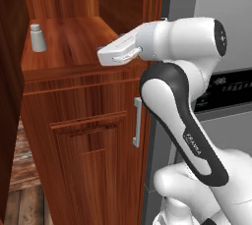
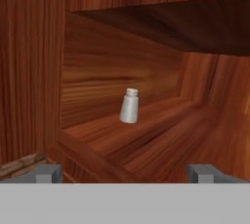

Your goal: Collect the turmeric, ketchup, and shaker from the cabinet and place them next to the stove.

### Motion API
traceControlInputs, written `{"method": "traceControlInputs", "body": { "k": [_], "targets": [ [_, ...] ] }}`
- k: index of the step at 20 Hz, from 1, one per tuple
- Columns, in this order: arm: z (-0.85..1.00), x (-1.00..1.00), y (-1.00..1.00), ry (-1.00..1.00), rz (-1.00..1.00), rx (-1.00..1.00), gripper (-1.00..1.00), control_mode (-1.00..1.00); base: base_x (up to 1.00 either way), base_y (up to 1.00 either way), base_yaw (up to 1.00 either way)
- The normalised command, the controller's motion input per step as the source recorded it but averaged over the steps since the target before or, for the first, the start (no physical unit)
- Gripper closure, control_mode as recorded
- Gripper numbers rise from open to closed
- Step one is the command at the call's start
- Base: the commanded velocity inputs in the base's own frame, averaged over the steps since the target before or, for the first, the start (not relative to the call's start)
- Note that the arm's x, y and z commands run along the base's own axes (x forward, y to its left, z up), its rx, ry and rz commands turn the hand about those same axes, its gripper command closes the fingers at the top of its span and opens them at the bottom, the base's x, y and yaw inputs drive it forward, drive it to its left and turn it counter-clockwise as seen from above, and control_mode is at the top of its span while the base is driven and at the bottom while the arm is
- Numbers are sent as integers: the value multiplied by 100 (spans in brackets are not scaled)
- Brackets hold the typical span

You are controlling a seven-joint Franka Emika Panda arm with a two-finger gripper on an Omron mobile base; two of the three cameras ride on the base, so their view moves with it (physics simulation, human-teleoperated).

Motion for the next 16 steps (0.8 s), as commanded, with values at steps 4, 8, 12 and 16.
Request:
{"method": "traceControlInputs", "body": {
  "k": [4,8,12,16],
  "targets": [
    [0,40,-12,17,-7,4,-100,-100,0,0,0],
    [1,37,-7,7,-2,1,-100,-100,0,0,0],
    [5,28,3,0,0,0,-100,-100,0,0,0],
    [8,14,18,-2,0,-1,-100,-100,0,0,0]
  ]
}}
